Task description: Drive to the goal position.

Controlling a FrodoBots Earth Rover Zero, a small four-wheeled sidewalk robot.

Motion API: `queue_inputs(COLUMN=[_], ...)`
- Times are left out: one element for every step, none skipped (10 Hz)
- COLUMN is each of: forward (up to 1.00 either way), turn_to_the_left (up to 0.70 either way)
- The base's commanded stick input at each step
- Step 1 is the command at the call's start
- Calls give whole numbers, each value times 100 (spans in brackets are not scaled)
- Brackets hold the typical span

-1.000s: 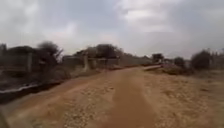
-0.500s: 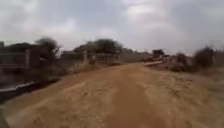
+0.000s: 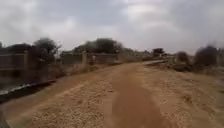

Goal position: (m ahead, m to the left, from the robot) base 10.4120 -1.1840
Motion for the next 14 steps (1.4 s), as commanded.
queue_inputs(forward=[50, 50, 50, 50, 50, 50, 50, 50, 50, 50, 50, 50, 50, 50], turn_to_the_left=[-47, -45, -13, 0, 0, 0, 0, 0, 0, 0, 0, 0, 0, 0])
